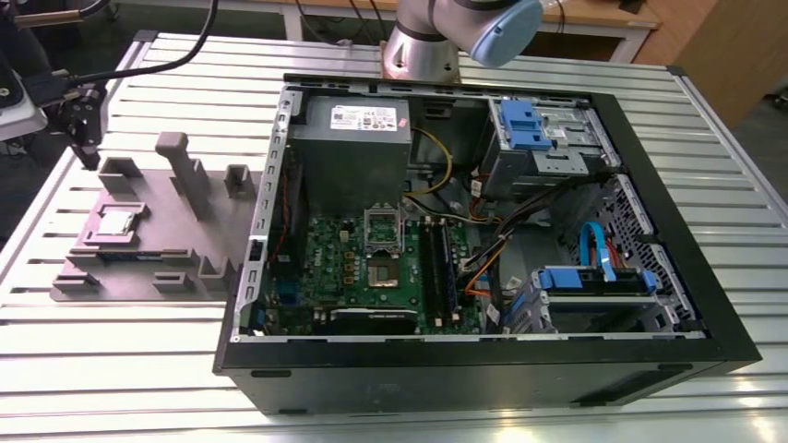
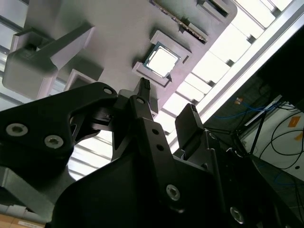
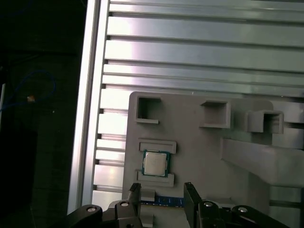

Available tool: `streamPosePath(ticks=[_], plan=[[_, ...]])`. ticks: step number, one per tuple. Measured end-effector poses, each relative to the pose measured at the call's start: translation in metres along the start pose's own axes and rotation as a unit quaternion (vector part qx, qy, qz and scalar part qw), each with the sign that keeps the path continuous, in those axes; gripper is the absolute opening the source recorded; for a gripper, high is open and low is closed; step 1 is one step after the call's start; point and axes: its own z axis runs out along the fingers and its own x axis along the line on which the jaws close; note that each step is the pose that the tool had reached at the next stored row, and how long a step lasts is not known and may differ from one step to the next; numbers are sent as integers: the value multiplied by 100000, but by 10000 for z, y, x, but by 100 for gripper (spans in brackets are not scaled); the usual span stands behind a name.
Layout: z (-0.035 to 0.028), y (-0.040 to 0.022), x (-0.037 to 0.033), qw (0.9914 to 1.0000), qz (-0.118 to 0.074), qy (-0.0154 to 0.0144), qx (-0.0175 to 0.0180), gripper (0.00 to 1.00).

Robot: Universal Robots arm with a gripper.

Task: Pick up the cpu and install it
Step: 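Pick up the cpu and move it towards the insertion slot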

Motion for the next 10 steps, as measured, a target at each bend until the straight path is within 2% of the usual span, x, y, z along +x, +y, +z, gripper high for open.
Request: streamPosePath(ticks=[2,5,10], plan=[[4,-8,0,100000,-4,6,6,49],[16,-18,0,100000,12,76,237,49],[48,-31,-1,99999,-187,85,250,49]])
